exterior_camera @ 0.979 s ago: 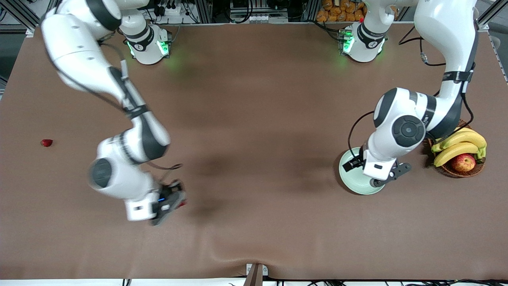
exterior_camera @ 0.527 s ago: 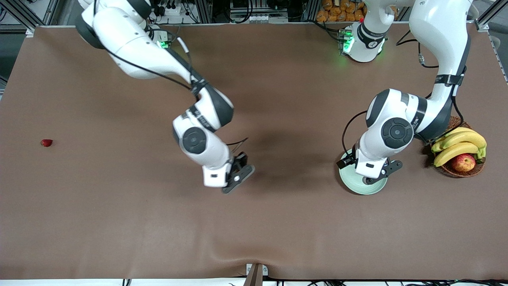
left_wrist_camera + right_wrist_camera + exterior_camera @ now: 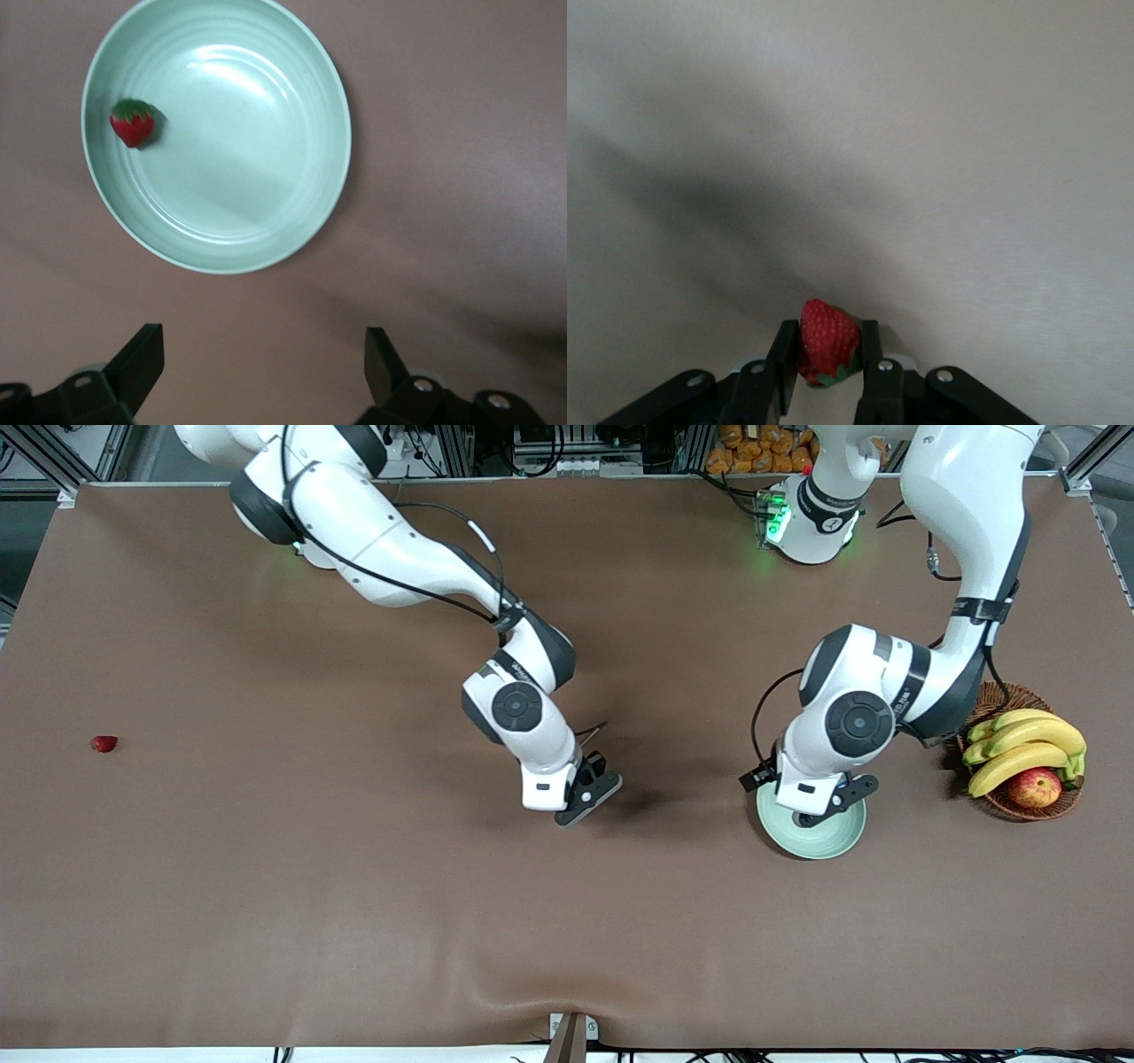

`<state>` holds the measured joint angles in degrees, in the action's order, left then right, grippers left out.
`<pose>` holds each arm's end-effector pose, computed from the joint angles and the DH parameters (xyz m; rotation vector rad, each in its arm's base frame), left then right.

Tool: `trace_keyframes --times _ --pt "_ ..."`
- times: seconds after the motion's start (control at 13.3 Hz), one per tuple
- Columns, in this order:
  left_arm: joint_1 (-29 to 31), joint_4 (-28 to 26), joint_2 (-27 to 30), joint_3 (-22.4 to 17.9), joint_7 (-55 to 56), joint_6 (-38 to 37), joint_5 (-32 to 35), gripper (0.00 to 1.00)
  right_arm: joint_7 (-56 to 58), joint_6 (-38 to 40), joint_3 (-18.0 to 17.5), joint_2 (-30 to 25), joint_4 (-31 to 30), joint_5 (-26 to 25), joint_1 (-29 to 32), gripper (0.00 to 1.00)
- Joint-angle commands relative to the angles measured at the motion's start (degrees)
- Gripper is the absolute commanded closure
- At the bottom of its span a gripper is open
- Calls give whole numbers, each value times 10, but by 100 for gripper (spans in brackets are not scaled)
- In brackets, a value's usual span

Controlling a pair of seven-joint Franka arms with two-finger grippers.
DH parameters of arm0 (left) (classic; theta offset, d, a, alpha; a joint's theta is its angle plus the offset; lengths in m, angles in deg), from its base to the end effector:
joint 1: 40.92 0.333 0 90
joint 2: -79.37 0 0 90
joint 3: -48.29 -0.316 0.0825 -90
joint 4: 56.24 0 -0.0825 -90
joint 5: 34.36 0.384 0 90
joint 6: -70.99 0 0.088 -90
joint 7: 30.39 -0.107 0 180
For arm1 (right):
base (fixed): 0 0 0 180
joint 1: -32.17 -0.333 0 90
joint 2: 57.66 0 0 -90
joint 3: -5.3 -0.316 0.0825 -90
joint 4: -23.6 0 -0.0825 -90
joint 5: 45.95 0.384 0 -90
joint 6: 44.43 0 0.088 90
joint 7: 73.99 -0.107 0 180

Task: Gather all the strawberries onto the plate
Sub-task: 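Carry the second strawberry with the right gripper to mid-table, release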

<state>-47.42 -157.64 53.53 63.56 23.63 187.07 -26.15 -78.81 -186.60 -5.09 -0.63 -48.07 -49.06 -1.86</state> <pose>0.5963 -0.2157 0.3013 -2.9269 -0.7529 0.2049 0.5798 0.5117 0.1841 -2.7881 -0.9077 -0.2713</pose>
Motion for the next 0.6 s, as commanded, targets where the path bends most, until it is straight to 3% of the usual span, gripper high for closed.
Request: trace_keyframes --times 0.0,0.23,0.53 --pt "-5 0 3 10 21 5 -27 0 -12 -2 7 4 7 -3 1 1" --pt "-23 5 -7 13 68 54 -63 0 -14 8 7 -19 0 0 21 0" --pt "-92 141 -113 13 222 68 -71 0 -12 92 6 -101 -43 0 104 0"
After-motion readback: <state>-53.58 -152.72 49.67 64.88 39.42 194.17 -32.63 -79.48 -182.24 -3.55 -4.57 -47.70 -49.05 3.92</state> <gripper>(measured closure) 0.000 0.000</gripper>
